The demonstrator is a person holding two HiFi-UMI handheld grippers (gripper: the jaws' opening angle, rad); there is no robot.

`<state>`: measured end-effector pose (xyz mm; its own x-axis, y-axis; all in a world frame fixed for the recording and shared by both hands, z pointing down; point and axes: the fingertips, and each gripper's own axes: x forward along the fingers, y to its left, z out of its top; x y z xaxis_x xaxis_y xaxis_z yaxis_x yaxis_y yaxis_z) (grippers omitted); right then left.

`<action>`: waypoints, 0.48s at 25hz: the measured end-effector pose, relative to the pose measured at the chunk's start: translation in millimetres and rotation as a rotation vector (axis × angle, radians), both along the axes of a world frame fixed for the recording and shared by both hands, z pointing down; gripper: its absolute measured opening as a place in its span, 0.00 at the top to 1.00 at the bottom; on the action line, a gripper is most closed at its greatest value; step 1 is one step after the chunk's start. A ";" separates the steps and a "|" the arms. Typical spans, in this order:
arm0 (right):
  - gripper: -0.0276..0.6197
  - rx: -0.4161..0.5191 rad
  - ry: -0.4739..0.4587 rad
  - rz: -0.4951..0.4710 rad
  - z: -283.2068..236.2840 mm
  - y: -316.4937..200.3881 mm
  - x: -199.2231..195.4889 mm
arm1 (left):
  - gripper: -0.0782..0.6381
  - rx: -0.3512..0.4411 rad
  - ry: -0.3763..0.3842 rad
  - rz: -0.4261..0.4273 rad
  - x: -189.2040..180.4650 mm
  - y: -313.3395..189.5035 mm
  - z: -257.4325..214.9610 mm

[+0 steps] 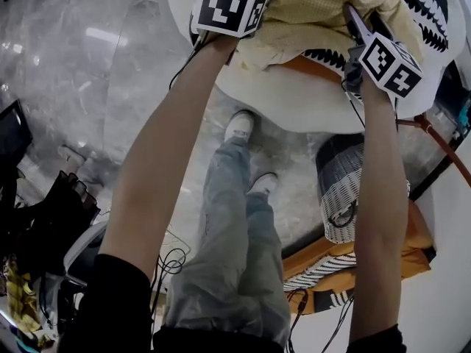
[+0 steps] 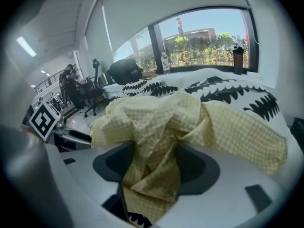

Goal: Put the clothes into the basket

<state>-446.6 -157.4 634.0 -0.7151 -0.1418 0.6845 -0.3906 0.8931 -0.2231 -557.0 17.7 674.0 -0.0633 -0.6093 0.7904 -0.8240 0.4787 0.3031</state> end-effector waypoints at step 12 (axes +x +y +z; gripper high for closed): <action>0.86 -0.087 0.052 -0.121 -19.5 30.6 13.4 | 0.87 -0.026 0.014 0.079 48.5 -13.2 -4.3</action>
<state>-433.2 -126.8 614.5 -0.6866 0.0051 0.7270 -0.2941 0.9125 -0.2843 -508.5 4.5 669.7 -0.0043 -0.5913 0.8064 -0.8551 0.4203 0.3036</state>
